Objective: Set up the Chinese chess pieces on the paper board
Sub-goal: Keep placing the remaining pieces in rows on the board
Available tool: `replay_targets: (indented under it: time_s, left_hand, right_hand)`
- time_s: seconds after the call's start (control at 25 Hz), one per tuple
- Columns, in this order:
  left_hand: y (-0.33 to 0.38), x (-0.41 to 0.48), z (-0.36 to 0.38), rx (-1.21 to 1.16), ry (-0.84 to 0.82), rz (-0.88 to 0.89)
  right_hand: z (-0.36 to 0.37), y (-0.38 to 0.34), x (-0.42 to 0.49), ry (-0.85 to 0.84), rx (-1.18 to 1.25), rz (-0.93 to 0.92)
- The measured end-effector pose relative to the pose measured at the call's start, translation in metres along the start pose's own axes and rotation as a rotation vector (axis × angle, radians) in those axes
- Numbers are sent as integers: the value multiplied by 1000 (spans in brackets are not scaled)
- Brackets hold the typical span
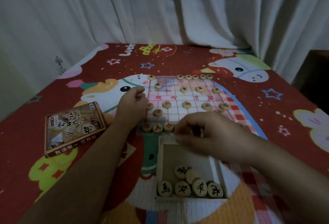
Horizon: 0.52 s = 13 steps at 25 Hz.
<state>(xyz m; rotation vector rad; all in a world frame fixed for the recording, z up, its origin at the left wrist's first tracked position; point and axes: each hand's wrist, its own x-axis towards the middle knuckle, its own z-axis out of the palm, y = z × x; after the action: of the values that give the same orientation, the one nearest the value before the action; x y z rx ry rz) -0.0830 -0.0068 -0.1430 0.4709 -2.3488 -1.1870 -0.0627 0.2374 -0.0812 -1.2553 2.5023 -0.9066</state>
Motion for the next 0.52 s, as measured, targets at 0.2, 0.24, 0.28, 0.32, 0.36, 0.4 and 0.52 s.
replay_targets:
  time_s: [0.2,0.24,0.28,0.32,0.36,0.4,0.52]
  left_hand:
    - [1,-2,-1,-57,-23,-39]
    - [2,-3,-2,-62,-26,-44]
    - [2,-3,-2,-66,-30,-43]
    - [2,-3,-2,-68,-34,-42]
    - [2,-3,-2,-70,-36,-42]
    - [3,-3,-3,-69,-36,-46]
    - [3,-3,-2,-65,-29,-42]
  right_hand:
    - [9,-17,-22,-244,-226,19]
    - [13,-19,-24,-258,-249,8]
    - [16,-21,-25,-262,-270,-3]
    - [19,-23,-26,-257,-282,-8]
    - [20,-23,-25,-248,-280,-10]
    - [21,-23,-25,-240,-271,-6]
    - [22,-23,-22,-226,-278,16]
